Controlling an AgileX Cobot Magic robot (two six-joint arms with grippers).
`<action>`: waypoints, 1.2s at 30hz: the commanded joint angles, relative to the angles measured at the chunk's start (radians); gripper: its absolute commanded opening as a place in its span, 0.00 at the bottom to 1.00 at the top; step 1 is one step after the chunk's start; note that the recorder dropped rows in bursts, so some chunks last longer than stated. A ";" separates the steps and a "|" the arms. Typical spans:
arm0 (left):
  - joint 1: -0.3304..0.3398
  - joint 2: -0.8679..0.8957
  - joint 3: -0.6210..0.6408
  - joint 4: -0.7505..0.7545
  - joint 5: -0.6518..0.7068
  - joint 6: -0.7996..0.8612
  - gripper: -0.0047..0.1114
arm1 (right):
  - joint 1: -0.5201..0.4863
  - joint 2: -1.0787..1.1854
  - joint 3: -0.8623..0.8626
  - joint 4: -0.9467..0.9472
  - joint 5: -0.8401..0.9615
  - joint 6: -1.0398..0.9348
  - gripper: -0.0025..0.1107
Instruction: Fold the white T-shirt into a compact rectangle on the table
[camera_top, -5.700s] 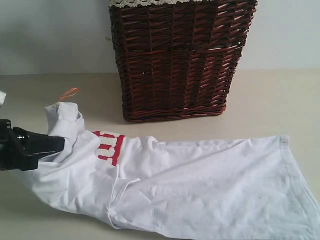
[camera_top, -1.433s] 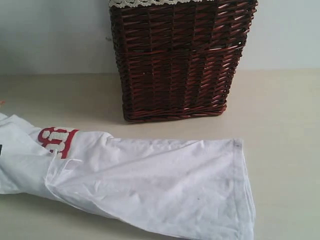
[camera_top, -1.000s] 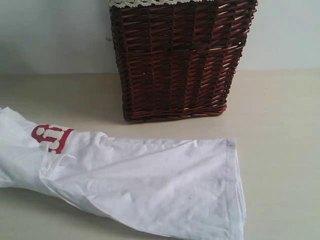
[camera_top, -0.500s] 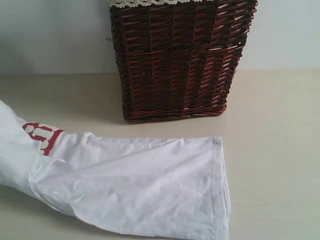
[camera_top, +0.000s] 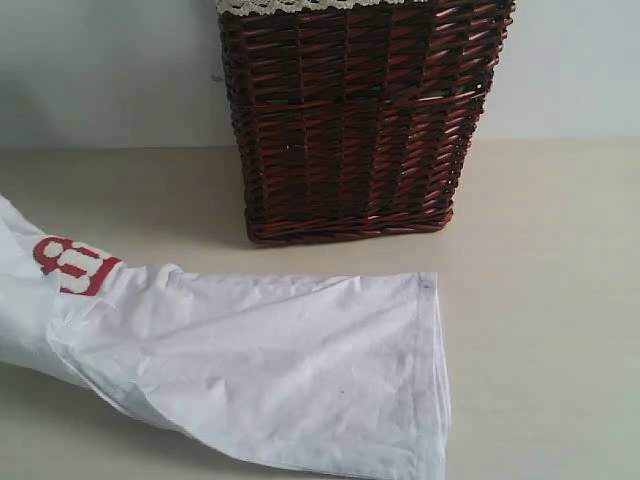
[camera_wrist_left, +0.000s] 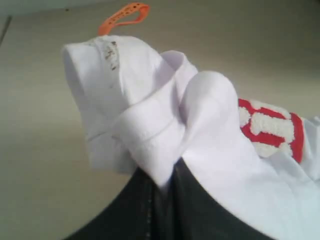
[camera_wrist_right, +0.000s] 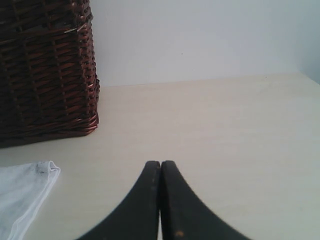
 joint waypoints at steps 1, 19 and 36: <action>0.068 0.019 -0.002 -0.008 -0.096 -0.037 0.04 | 0.000 -0.007 0.005 0.000 -0.010 -0.004 0.02; 0.195 -0.123 -0.019 -0.008 0.276 -0.104 0.04 | 0.000 -0.007 0.005 0.000 -0.010 -0.004 0.02; -0.163 -0.119 0.027 -0.008 0.199 -0.107 0.04 | 0.000 -0.007 0.005 0.000 0.009 -0.004 0.02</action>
